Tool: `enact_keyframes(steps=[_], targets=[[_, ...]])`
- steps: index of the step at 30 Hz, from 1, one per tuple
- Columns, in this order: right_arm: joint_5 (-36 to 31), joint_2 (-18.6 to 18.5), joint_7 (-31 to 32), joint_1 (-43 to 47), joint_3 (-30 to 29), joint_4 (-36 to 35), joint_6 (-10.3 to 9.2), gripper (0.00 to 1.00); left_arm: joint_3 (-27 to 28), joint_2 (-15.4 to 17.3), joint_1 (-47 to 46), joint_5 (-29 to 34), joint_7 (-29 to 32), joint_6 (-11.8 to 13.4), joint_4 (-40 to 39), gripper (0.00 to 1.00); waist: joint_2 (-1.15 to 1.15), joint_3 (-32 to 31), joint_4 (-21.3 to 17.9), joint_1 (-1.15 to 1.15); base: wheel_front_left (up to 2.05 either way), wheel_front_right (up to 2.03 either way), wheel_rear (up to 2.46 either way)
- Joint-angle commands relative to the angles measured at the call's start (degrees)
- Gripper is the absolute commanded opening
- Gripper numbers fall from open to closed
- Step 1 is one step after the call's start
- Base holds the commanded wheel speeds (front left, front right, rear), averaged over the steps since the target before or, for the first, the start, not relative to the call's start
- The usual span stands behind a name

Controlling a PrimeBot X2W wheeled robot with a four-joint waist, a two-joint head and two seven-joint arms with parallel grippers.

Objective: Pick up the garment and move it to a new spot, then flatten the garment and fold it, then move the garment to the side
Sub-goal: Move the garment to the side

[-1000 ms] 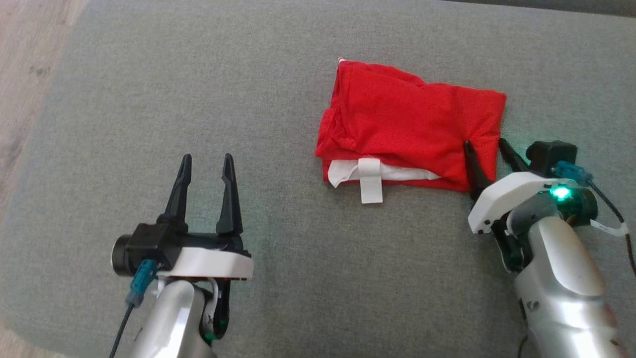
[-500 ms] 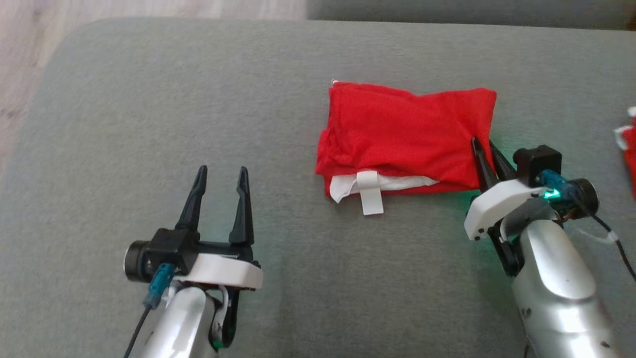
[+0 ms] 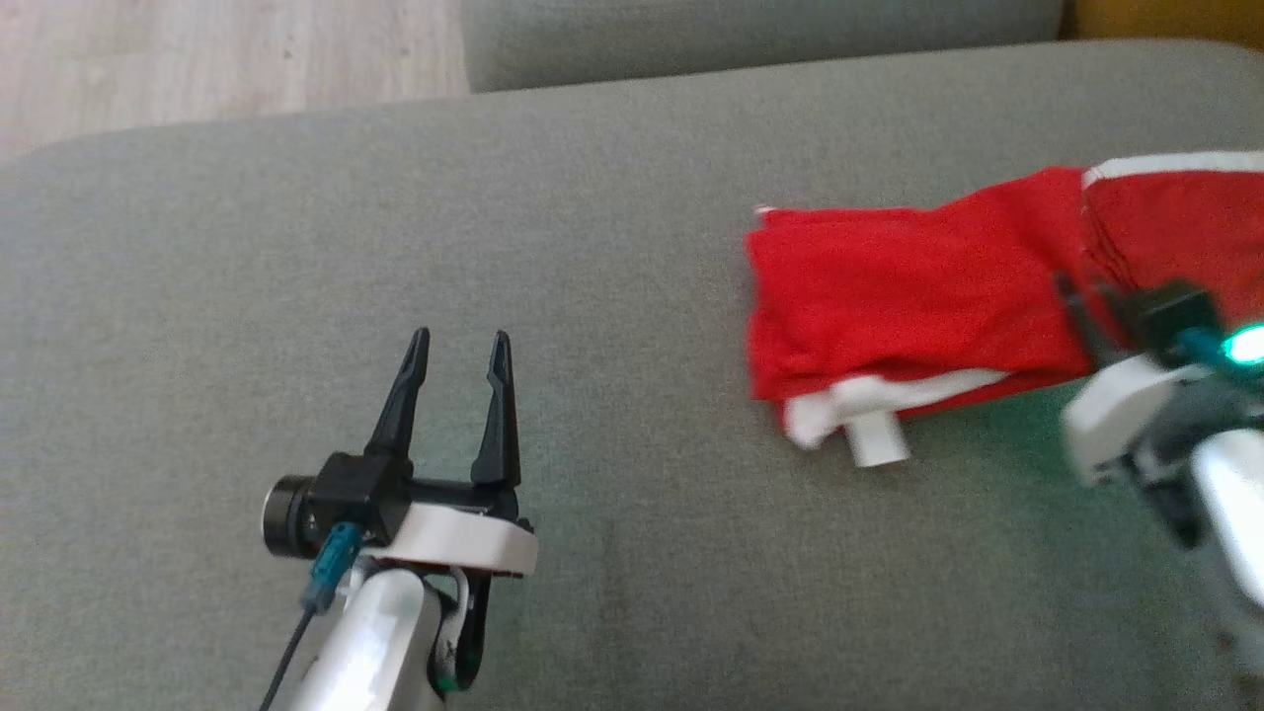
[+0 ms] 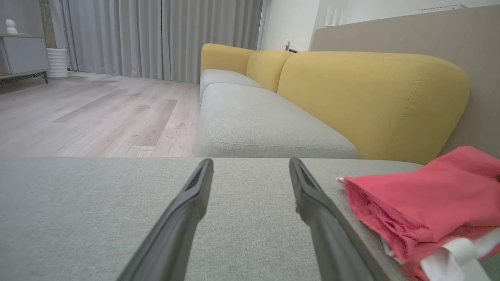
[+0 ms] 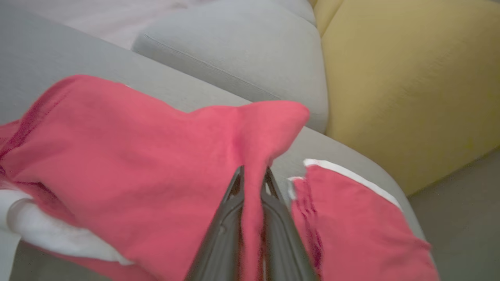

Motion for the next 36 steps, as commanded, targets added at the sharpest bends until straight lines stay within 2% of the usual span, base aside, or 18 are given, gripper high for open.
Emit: enact_keyframes(steps=[1,7,8,12,16,21,23,26,35,36], targets=[[2.0,-5.1,1.3,-2.5,1.3,-3.5,0.39,0.00,2.1,0.4,-3.3,0.7,-0.3,0.2,-2.3,1.00,0.00,2.0,-1.0,0.01,0.00,0.00,0.00],[5.2,-18.4,4.5,-5.4,1.6,-5.3,0.39,0.00,2.6,0.4,-5.2,1.1,-0.3,-0.5,-3.0,1.00,0.00,7.1,-1.0,0.01,0.00,0.00,0.00],[5.2,-18.4,4.5,-5.4,1.6,-5.3,0.39,0.00,2.6,0.4,-5.2,1.1,-0.3,-0.5,-3.0,1.00,0.00,7.1,-1.0,0.01,0.00,0.00,0.00],[6.5,-23.8,4.5,-7.4,-1.0,-2.6,0.39,0.00,2.3,0.4,-6.6,0.9,-0.3,-0.9,-3.1,1.00,0.00,10.0,-0.3,0.01,0.00,0.00,0.00],[5.9,-26.4,5.6,-7.8,-4.1,0.9,0.39,0.00,2.3,0.4,-7.3,0.6,-0.3,-1.1,-3.1,1.00,0.00,11.7,0.5,0.01,0.00,0.00,0.00],[4.4,-27.9,6.5,-7.3,-8.8,3.9,0.39,0.00,2.7,0.4,-7.7,0.5,-0.3,-1.2,-3.2,1.00,0.00,12.7,0.9,0.01,0.00,0.00,0.00],[5.6,-26.9,6.1,-7.3,-11.2,4.4,0.39,0.00,2.8,0.4,-7.6,0.5,-0.3,-1.2,-3.4,1.00,0.00,12.9,1.0,0.01,0.00,0.00,0.00],[3.8,-26.9,6.3,-6.8,-11.4,3.4,0.39,0.00,2.9,0.4,-7.7,0.7,-0.3,-1.3,-3.5,1.00,0.00,13.3,0.9,0.01,0.00,0.00,0.00],[2.2,-23.3,8.4,-5.6,-15.5,-0.8,0.39,0.00,3.3,0.4,-7.7,1.0,-0.3,-1.5,-3.2,1.00,0.00,12.7,0.2,0.01,0.00,0.00,0.00],[1.9,-22.8,8.5,-5.4,-16.1,-1.4,0.39,0.42,3.4,0.4,-7.7,1.0,-0.3,-1.5,-3.1,1.00,0.00,12.5,0.2,0.01,0.00,0.00,0.00]])
